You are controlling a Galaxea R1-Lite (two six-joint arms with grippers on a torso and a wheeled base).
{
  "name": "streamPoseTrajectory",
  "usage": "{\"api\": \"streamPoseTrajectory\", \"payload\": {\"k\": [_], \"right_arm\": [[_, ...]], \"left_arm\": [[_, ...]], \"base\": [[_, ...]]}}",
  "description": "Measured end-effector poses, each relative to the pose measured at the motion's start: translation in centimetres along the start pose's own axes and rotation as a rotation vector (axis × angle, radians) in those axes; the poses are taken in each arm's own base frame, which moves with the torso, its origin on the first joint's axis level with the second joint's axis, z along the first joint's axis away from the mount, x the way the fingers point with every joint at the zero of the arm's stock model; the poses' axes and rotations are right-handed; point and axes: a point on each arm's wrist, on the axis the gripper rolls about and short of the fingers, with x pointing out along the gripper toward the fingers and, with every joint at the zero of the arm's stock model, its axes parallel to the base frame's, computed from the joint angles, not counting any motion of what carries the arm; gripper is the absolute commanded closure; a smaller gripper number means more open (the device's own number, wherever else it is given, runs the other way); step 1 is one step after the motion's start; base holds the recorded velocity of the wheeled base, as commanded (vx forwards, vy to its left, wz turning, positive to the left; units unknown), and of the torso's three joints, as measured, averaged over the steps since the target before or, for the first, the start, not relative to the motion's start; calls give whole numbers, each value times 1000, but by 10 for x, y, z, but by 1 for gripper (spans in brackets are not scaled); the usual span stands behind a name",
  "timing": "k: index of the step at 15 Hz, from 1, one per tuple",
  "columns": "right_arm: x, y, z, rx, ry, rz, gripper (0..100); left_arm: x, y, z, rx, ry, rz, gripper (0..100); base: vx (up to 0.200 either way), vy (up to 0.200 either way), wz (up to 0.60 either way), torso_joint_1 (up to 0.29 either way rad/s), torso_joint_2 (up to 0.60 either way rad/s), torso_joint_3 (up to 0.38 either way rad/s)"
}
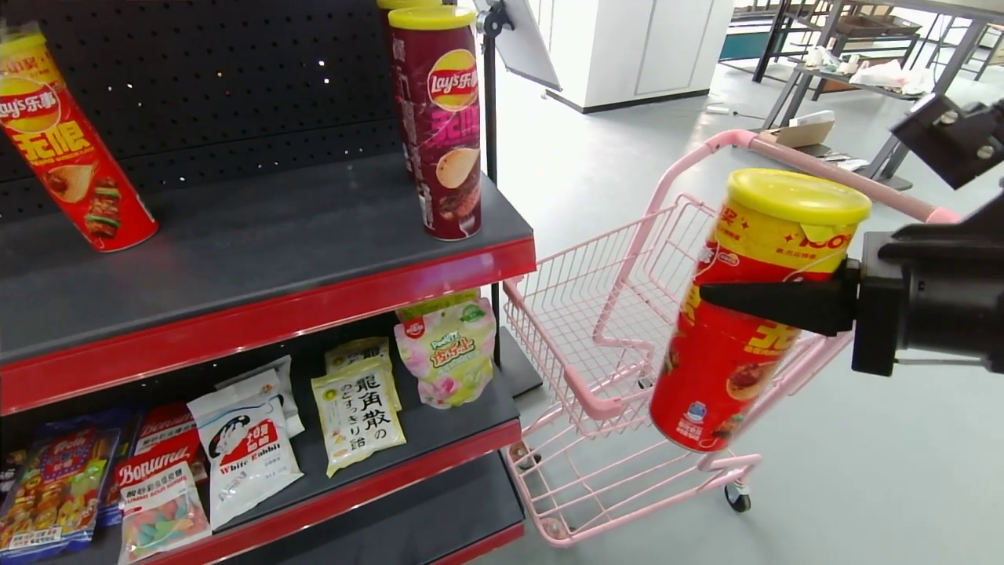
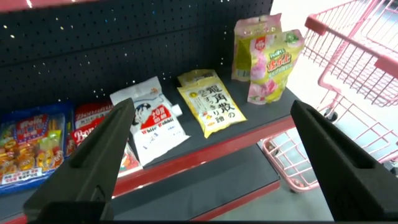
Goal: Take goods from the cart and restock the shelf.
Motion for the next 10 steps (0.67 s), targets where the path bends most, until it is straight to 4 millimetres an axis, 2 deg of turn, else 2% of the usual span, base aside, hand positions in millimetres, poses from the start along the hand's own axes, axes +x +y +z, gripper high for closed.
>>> {"api": "streamPoseTrajectory", "payload": {"k": [4, 7, 10], "right_arm": [[6, -3, 12, -10, -25, -2, 100], [9, -3, 15, -26, -29, -2, 100], [10, -4, 15, -34, -25, -4, 100]], "left_arm": [[0, 0, 0, 0, 0, 0, 0], [0, 0, 0, 0, 0, 0, 0], [0, 0, 0, 0, 0, 0, 0]], "base": [[0, 0, 0, 194, -564, -373], [0, 0, 0, 227, -611, -388], [0, 0, 0, 193, -469, -284]]}}
